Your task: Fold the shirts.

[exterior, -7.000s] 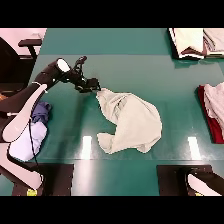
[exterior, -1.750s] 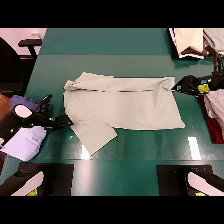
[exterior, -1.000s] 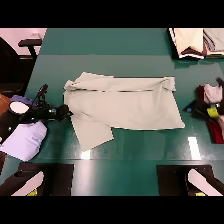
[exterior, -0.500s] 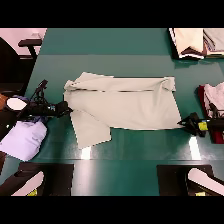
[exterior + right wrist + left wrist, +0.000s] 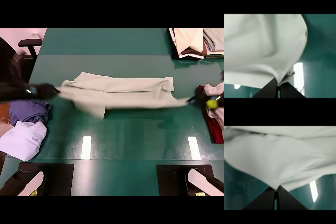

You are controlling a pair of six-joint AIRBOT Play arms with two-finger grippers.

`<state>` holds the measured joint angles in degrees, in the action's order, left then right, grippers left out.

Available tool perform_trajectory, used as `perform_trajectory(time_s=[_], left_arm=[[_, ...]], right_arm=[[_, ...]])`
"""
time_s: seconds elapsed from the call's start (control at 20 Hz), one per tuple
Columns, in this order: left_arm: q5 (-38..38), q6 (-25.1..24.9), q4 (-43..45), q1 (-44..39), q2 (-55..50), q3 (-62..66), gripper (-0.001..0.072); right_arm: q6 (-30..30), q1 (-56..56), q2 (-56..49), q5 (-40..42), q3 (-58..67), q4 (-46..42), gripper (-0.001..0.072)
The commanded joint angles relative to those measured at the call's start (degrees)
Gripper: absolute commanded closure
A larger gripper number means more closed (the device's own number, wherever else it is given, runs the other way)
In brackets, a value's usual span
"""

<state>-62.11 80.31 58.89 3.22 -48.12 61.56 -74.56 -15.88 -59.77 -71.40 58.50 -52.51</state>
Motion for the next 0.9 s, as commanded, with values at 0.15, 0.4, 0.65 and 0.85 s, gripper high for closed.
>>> perform_trajectory(time_s=[0.15, 0.4, 0.65, 0.85], left_arm=[[-4.1, 0.8, 4.5, 0.0, 5.0, 40.0, 0.0682], [-2.9, 3.1, 5.5, 0.0, 4.9, 60.2, 0.0682], [-1.8, 5.0, 5.4, 0.0, 4.2, 62.8, 0.0682], [-5.5, 5.3, 5.0, 0.0, 1.2, 51.7, 0.0682]], right_arm=[[0.3, 0.4, 16.1, 0.7, 31.1, -0.3, 0.0697], [-3.8, 0.4, 19.1, -4.7, 50.8, -11.2, 0.0697], [-8.7, 0.4, 13.5, -15.6, 62.3, -14.7, 0.0698], [-9.4, 0.5, 7.0, -20.7, 55.8, -12.2, 0.0698]])
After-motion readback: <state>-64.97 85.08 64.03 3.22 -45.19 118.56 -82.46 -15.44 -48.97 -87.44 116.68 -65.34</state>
